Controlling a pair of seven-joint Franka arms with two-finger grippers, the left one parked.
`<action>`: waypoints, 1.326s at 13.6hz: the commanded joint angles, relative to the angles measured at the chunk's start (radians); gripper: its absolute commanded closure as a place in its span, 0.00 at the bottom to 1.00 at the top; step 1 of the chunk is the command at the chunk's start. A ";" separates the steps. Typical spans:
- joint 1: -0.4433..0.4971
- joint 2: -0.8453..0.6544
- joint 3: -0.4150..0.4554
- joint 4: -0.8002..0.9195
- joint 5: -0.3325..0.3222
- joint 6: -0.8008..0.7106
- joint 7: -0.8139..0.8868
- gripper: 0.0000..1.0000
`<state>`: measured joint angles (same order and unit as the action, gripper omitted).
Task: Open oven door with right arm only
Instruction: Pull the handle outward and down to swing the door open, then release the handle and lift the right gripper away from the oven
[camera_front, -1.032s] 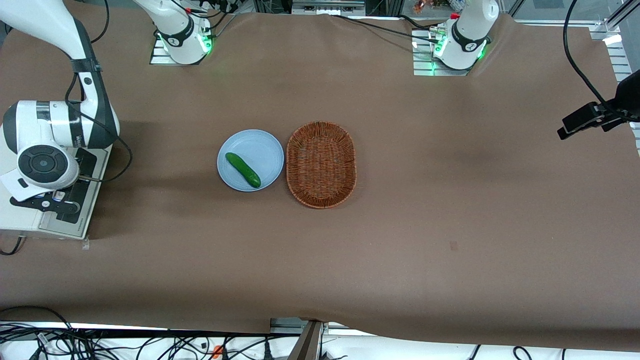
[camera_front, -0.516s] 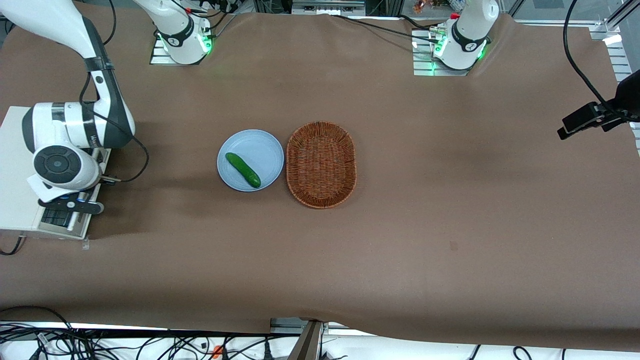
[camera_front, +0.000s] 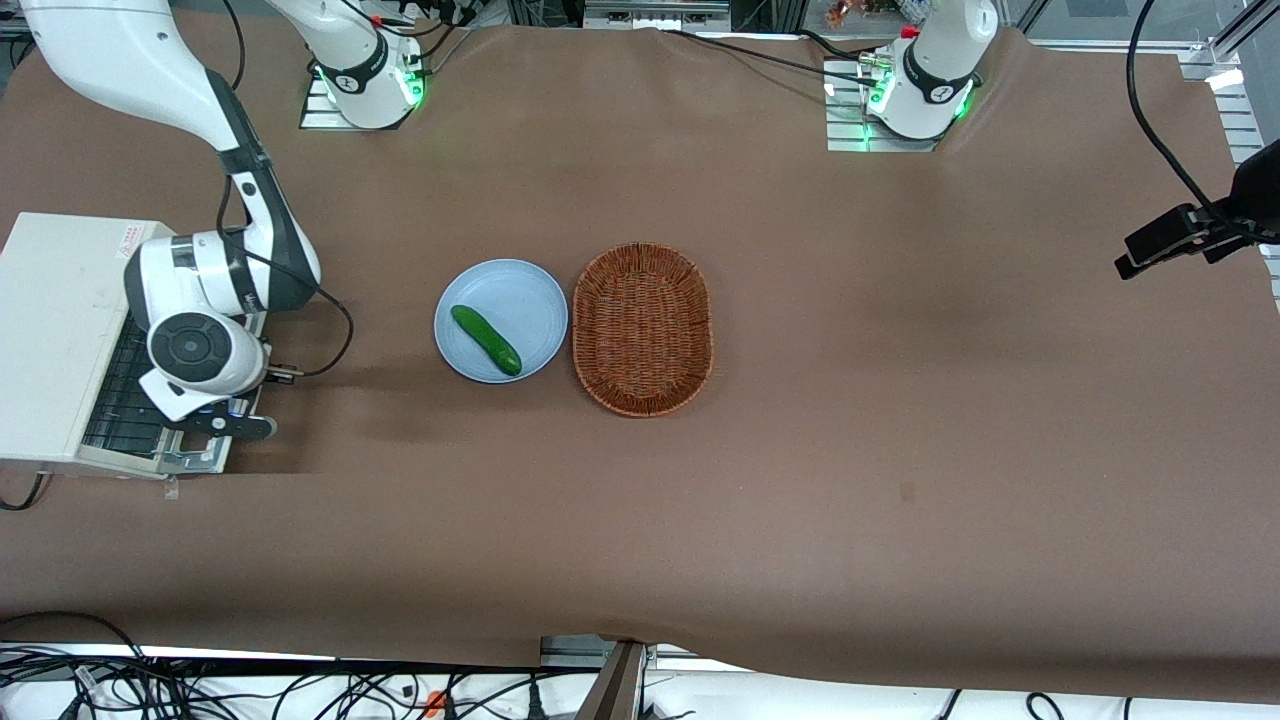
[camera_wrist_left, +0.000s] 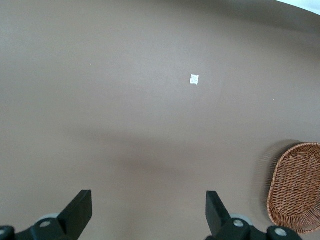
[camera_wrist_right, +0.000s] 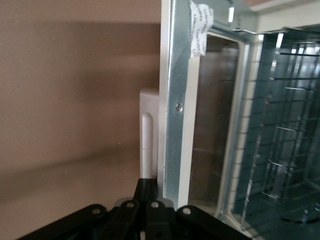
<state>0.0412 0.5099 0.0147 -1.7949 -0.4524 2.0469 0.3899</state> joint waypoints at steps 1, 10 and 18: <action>-0.021 0.035 -0.018 0.000 -0.023 0.053 -0.005 1.00; -0.021 0.013 0.076 -0.031 0.225 0.119 -0.012 1.00; -0.023 -0.361 0.071 0.026 0.419 -0.178 -0.289 0.00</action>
<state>0.0272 0.2737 0.0886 -1.7379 -0.0558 1.9130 0.1567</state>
